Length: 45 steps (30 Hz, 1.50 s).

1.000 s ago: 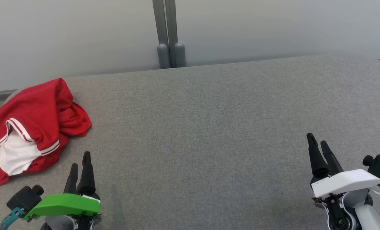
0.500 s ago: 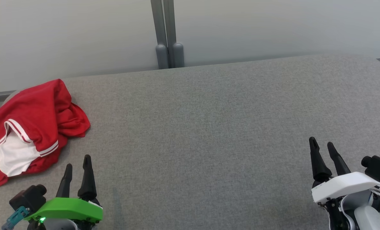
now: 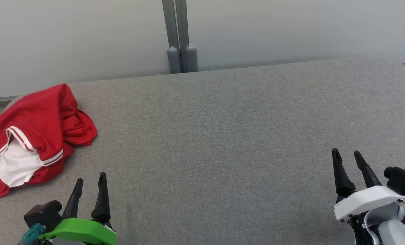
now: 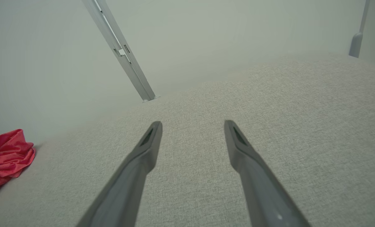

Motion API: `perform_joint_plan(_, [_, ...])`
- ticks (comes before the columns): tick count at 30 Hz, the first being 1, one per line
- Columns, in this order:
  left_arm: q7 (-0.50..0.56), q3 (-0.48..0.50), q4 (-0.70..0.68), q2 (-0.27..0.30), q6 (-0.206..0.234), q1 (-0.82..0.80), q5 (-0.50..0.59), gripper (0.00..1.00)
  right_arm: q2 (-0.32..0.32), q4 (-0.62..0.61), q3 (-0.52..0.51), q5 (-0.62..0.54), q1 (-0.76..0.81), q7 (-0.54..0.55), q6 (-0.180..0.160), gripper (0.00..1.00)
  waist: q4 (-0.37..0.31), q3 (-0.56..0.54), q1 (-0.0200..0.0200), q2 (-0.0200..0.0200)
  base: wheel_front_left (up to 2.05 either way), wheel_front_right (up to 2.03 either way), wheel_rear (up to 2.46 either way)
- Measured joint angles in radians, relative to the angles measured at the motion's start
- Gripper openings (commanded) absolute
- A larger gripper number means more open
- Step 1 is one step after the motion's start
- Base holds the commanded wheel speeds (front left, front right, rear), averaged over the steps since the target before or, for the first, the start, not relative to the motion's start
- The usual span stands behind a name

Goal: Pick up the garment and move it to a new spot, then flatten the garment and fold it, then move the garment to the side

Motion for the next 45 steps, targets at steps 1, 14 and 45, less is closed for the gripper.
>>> perform_joint_plan(1, [-0.002, 0.000, 0.000, 0.001, -0.002, 0.000, 0.011, 1.00, -0.002, 0.000, 0.000, -0.009, 0.000, -0.003, 0.000, 1.00, 0.001, 0.000, 0.0000, 0.0000, 0.00, 0.00, 0.00])
perform_joint_plan(14, [-0.033, -0.011, -0.001, 0.007, -0.004, 0.003, 0.140, 1.00, -0.009, 0.000, 0.003, -0.126, 0.003, -0.035, 0.000, 1.00, 0.001, -0.002, 0.0000, 0.0000, 0.00, 0.00, 0.00])
perform_joint_plan(45, [-0.097, 0.031, -0.023, -0.011, -0.007, 0.038, 0.357, 1.00, -0.013, -0.029, 0.032, -0.343, 0.021, -0.097, 0.000, 1.00, 0.006, -0.007, 0.0000, 0.0000, 0.00, 0.00, 0.00])
